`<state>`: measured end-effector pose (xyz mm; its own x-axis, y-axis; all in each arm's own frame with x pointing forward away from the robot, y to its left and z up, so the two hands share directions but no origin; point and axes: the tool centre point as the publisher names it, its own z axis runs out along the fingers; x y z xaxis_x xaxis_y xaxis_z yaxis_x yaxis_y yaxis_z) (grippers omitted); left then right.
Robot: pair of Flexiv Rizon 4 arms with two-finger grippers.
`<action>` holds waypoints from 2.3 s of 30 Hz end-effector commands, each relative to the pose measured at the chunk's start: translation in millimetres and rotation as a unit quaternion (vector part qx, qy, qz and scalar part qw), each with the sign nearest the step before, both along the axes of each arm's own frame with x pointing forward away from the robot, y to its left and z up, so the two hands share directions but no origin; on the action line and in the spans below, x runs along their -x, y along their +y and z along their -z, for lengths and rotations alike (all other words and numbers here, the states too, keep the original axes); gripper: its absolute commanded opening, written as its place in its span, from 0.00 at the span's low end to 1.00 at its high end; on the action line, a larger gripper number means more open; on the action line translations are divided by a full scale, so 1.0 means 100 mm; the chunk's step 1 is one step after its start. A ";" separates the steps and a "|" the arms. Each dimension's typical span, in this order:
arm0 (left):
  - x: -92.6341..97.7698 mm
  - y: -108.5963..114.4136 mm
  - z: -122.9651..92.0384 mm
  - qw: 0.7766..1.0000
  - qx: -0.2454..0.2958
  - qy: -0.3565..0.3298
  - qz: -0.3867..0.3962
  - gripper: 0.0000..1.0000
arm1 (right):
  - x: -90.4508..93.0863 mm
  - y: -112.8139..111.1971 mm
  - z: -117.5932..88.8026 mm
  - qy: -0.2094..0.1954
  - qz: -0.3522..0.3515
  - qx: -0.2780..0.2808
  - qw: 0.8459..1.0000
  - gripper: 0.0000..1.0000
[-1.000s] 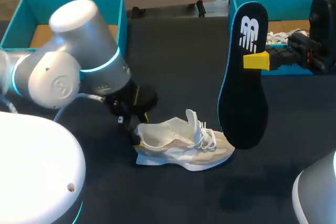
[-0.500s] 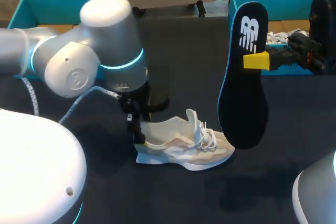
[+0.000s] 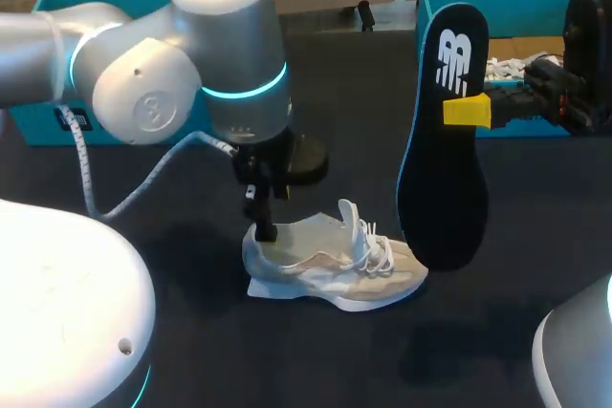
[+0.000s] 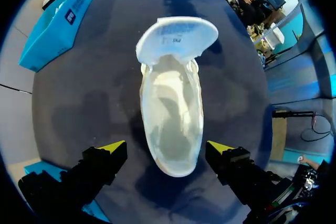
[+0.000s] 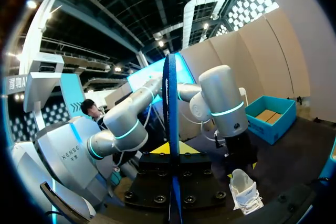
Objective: Take the shoe out of the shoebox, open the shoe tongue, remove and reinsert the insole, then place the shoe into the shoebox
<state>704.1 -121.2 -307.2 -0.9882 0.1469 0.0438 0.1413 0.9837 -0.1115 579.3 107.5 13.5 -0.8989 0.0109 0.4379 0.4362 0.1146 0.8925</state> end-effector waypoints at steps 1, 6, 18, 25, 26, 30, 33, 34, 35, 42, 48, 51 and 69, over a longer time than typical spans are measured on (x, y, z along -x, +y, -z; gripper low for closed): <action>-0.08 -0.12 0.00 1.000 -0.003 -0.004 0.003 1.00 | 0.00 0.01 0.00 0.001 0.000 0.001 1.000 0.00; -0.21 -0.32 0.10 1.000 0.003 -0.008 0.009 1.00 | 0.00 0.01 0.00 0.001 0.000 0.001 1.000 0.00; -0.29 -0.56 0.51 1.000 0.010 -0.014 0.008 1.00 | 0.00 0.01 0.00 0.001 0.000 0.001 1.000 0.00; -0.24 -0.54 0.65 1.000 0.009 -0.009 0.000 0.93 | 0.00 0.01 0.00 0.001 0.000 0.001 1.000 0.00; -0.23 -0.54 0.67 1.000 0.009 -0.008 0.000 0.89 | 0.00 0.01 0.00 0.001 0.000 0.001 1.000 0.00; -0.21 -0.53 0.70 1.000 0.004 -0.011 -0.002 0.78 | 0.00 0.01 0.00 0.001 0.000 0.001 1.000 0.00; -0.20 -0.52 0.71 1.000 0.005 -0.011 -0.004 0.43 | 0.00 0.01 0.00 0.001 0.000 0.001 1.000 0.00; -0.20 -0.52 0.71 1.000 0.006 -0.011 -0.004 0.29 | 0.00 0.01 0.00 0.001 0.000 0.001 1.000 0.00; -0.20 -0.51 0.72 1.000 0.006 -0.010 -0.005 0.11 | 0.00 0.01 0.00 0.001 0.000 0.001 1.000 0.00; -0.15 -0.49 0.73 1.000 0.004 -0.008 0.002 0.00 | 0.00 0.01 0.00 0.001 0.000 0.001 1.000 0.00; -0.12 -0.46 0.61 1.000 0.014 -0.009 0.024 0.00 | 0.00 0.01 0.00 0.001 0.000 0.001 1.000 0.00; -0.11 -0.45 0.53 0.999 0.021 -0.010 0.035 0.00 | 0.00 0.01 0.00 0.001 0.000 0.001 1.000 0.00; -0.03 -0.42 -0.09 0.970 0.062 -0.044 0.229 0.00 | 0.00 0.01 0.00 0.001 0.000 0.001 1.000 0.00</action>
